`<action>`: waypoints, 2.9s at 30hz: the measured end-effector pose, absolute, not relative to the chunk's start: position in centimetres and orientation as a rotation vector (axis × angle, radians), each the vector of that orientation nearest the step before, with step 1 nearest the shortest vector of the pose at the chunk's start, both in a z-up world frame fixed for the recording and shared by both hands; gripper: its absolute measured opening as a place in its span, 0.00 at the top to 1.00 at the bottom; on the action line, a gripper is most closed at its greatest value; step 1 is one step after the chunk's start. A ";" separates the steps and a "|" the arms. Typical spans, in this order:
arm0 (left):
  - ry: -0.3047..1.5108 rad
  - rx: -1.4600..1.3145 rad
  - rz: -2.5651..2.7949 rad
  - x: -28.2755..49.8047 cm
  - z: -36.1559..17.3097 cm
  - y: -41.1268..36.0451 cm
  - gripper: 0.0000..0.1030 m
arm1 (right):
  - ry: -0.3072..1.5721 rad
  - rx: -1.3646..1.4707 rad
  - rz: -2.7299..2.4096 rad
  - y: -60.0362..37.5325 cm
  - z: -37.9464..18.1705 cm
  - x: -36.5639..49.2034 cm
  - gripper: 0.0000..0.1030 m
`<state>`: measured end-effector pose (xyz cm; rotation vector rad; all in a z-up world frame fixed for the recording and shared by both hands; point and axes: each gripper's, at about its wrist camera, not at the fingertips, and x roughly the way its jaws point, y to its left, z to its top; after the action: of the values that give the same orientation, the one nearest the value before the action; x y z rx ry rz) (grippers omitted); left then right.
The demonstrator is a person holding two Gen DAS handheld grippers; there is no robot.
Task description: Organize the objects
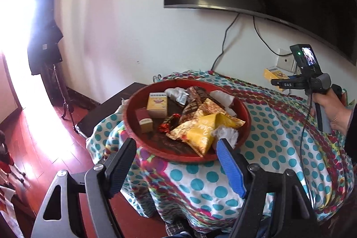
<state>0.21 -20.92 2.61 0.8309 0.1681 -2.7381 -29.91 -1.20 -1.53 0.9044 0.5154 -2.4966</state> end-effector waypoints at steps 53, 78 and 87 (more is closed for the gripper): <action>0.301 0.871 -2.611 4.5 -0.5 -26.1 0.26 | 0.592 0.939 -2.170 -25.3 -6.7 -13.2 0.38; 0.197 0.788 -2.646 3.6 3.9 -18.6 0.18 | 0.342 0.853 -2.658 -5.6 -1.1 -7.4 0.00; 0.149 0.759 -2.646 3.1 5.9 -15.7 0.18 | 0.103 0.920 -2.673 2.2 -1.2 -6.2 0.00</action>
<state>3.10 -15.72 5.89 0.7588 0.1494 -2.6460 -6.19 2.16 -1.25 0.9203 0.1031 -2.6732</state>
